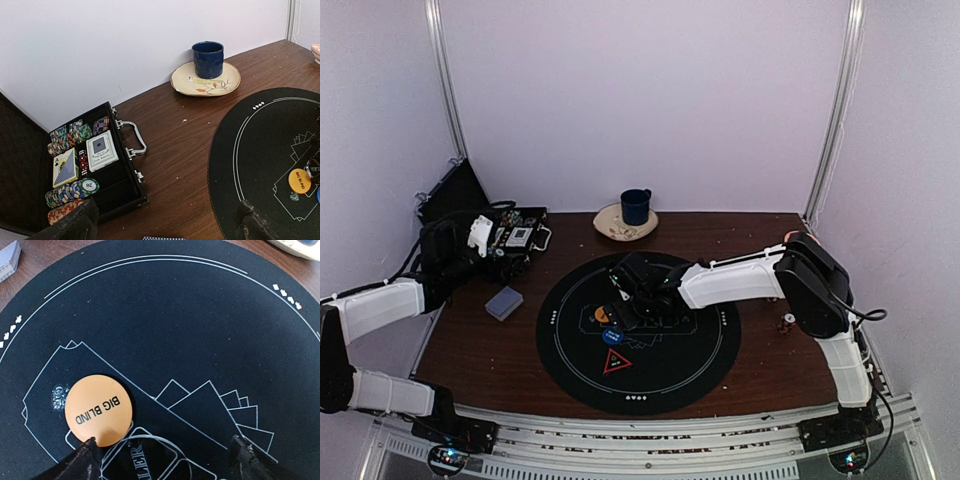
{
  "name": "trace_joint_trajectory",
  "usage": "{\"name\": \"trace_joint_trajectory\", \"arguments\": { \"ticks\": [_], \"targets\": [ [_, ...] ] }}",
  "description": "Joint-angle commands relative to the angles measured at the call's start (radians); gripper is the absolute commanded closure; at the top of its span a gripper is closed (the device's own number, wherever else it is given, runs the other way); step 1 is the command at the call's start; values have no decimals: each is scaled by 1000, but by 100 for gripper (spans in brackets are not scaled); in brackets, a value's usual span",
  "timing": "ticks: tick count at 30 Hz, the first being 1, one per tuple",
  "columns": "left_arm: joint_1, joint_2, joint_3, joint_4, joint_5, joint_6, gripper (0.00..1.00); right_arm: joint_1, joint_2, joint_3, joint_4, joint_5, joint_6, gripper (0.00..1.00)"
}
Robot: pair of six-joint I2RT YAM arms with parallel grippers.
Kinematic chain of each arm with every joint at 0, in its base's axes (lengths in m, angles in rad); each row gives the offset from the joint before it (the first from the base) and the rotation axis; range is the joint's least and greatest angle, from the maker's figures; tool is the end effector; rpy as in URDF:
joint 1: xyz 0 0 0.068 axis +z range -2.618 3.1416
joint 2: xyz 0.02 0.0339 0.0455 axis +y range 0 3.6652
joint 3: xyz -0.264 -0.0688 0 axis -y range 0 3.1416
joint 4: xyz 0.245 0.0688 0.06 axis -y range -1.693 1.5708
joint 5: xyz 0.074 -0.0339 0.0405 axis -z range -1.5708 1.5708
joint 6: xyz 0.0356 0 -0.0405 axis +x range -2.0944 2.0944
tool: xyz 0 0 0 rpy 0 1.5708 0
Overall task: Distribute texas hold em gaming equipment
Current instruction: Move the dealer button to the poker table mat.
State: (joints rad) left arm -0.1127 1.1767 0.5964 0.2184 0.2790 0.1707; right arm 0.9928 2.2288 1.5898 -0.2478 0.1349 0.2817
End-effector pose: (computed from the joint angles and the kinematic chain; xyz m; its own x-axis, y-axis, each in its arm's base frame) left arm 0.2549 -0.0387 0.2348 -0.2849 0.1966 -0.9382 0.4185 0.9060 0.0628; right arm 0.2679 0.4019 0.1397 -0.6246 -0.4533 -0.6360 -0.6349 0.7689 0.0755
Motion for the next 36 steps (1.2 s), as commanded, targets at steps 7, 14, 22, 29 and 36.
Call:
{"name": "trace_joint_trajectory", "arguments": {
  "ticks": [7,14,22,29,36],
  "targets": [
    [8,12,3,58,-23,10,2,14,-41,-10,-47,-43,31,14],
    [8,14,5,56,-25,10,2,31,-50,-6,-75,-20,20,8],
    [8,16,5,55,-24,10,2,31,-35,7,-109,12,55,12],
    [7,14,6,53,-28,8,2,26,-34,6,-128,42,66,11],
    [9,17,3,58,-33,9,2,22,-58,-21,-118,14,80,15]
  ]
}}
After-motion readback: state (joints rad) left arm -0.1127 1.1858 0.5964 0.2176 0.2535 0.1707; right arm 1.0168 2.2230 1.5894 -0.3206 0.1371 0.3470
